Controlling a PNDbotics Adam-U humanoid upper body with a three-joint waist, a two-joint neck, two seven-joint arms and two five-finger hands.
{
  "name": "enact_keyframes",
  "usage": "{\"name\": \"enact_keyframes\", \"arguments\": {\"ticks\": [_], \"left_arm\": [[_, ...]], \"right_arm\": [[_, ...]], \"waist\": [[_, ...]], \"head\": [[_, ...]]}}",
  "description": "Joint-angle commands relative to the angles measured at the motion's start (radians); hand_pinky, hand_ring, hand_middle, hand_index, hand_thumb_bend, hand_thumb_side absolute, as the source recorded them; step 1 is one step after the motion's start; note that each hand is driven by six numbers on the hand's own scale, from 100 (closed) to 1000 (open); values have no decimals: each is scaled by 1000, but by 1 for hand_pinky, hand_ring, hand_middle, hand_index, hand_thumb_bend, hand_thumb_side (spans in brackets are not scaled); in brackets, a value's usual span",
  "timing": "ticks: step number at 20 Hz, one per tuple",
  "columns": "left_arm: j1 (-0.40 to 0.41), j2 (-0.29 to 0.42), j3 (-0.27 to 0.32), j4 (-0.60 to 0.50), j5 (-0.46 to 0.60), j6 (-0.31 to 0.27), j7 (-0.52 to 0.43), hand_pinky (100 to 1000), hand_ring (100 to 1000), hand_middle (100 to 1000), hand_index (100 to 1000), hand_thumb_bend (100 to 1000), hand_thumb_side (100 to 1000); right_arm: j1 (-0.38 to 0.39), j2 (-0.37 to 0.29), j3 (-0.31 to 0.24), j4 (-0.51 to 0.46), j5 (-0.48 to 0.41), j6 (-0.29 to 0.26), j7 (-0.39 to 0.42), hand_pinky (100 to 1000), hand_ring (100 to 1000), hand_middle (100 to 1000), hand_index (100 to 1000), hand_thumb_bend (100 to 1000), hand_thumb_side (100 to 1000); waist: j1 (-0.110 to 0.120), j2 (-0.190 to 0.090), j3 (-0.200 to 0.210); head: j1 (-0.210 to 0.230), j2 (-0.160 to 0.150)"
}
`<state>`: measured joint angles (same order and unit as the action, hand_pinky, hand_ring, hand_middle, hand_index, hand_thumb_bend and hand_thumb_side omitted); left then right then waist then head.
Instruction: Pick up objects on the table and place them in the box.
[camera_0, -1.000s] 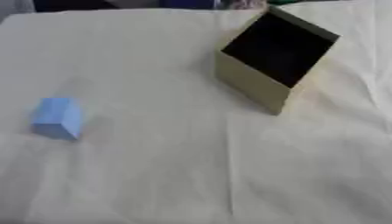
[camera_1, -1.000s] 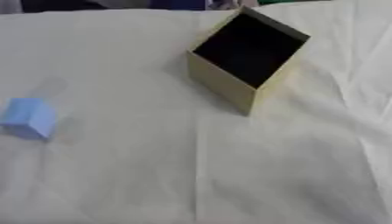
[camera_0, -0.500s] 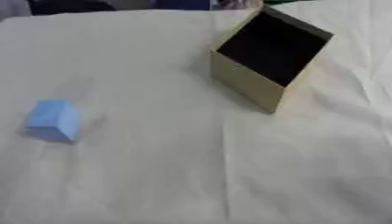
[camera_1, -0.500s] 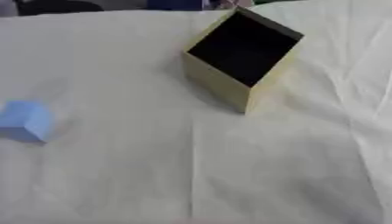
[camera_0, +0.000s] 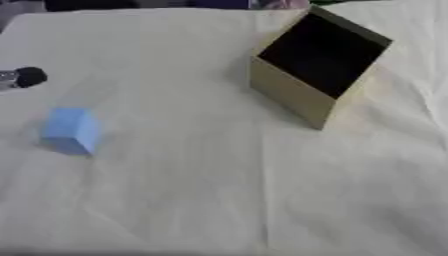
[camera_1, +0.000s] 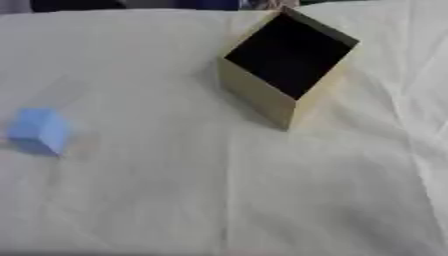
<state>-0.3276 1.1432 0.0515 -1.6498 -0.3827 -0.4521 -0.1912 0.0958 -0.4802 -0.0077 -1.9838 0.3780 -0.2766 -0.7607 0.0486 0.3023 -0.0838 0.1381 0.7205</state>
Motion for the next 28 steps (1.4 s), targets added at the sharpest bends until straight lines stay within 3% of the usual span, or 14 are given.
{"name": "enact_keyframes", "arguments": {"ticks": [1,8,17,23,28], "left_arm": [[-17,109,5,17,-52,-32,-51,976,936,890,958,624,771],[-59,117,-36,34,-167,-80,-166,1000,959,911,980,763,678],[-134,71,-100,93,-287,-125,-307,1000,977,915,1000,777,646],[-178,54,-137,133,-293,-104,-403,1000,972,894,1000,805,642],[-208,42,-175,179,-257,-41,-482,1000,955,850,1000,765,604]], "right_arm": [[-8,-17,-1,-16,1,-2,6,645,783,599,723,100,798],[-9,-16,3,-16,-1,-2,14,646,783,598,723,100,798],[-11,-13,8,-16,-1,1,23,646,784,598,723,100,799],[-12,-13,11,-16,0,1,26,646,785,598,723,100,799],[-14,-11,14,-16,2,3,29,646,785,598,723,100,800]], "waist": [[-3,-13,-3],[-3,-11,-10],[1,-8,-18],[4,-5,-24],[6,0,-27]], "head": [[19,9],[21,3],[2,-6],[-1,-17],[0,-22]]}}
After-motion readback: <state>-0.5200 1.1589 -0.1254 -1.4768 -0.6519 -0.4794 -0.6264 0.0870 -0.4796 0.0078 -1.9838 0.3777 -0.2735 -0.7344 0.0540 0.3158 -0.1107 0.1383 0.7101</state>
